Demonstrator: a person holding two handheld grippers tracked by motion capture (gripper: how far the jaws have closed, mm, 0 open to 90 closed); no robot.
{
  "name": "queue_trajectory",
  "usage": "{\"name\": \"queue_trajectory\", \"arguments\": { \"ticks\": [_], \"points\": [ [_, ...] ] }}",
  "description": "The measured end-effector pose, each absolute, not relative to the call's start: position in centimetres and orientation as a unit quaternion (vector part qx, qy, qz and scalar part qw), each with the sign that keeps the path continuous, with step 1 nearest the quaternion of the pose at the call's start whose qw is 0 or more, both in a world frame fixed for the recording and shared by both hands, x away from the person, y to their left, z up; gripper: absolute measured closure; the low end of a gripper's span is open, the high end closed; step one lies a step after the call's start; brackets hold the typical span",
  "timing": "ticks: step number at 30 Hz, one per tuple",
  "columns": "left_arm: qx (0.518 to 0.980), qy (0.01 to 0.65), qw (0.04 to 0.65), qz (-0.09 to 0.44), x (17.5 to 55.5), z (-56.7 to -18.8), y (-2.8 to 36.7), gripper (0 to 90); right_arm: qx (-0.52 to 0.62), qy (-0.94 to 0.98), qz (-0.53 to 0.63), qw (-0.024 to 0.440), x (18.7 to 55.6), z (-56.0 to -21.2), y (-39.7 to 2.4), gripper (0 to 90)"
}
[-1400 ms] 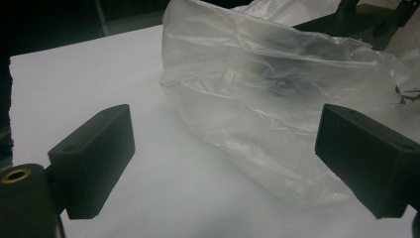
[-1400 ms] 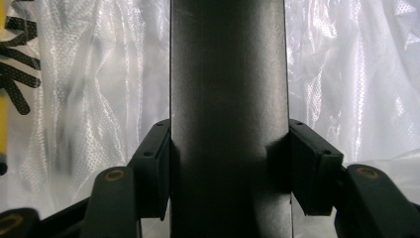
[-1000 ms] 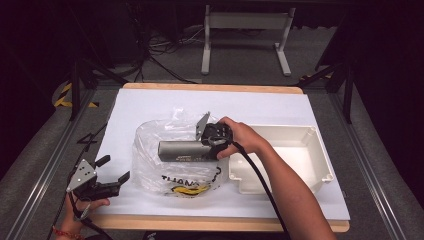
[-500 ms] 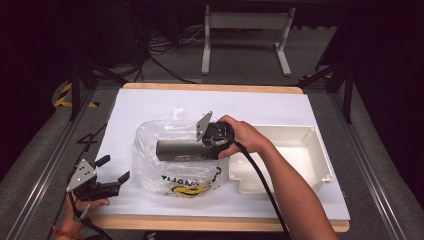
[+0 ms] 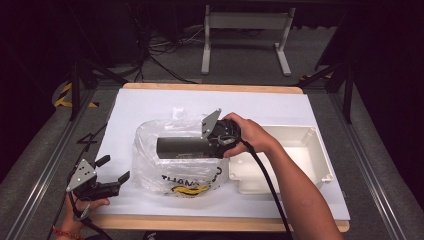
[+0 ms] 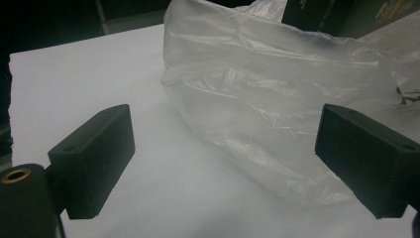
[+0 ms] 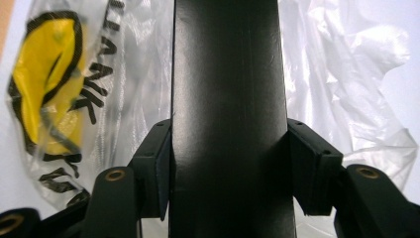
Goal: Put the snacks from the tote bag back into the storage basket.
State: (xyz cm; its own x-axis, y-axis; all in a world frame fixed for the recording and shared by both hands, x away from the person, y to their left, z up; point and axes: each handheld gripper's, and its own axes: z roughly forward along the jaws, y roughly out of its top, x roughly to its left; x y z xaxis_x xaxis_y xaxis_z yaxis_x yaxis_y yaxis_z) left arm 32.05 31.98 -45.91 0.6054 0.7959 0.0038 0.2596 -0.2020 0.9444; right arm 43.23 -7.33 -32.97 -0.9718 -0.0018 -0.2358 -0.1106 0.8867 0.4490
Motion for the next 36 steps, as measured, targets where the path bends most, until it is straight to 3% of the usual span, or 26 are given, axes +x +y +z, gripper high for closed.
{"name": "queue_trajectory", "arguments": {
  "ticks": [13, 36],
  "points": [
    [0.727, 0.362, 0.522, 0.258, 32.0, -45.9, 32.0, 9.3, -0.028, 0.959, 0.248, 0.132, 42.9, -31.4, -8.9, 43.1],
    [0.727, 0.363, 0.522, 0.258, 32.1, -45.9, 32.0, 9.3, 0.004, 0.957, 0.248, 0.153, 42.0, -29.3, -16.0, 43.1]
  ]
}}
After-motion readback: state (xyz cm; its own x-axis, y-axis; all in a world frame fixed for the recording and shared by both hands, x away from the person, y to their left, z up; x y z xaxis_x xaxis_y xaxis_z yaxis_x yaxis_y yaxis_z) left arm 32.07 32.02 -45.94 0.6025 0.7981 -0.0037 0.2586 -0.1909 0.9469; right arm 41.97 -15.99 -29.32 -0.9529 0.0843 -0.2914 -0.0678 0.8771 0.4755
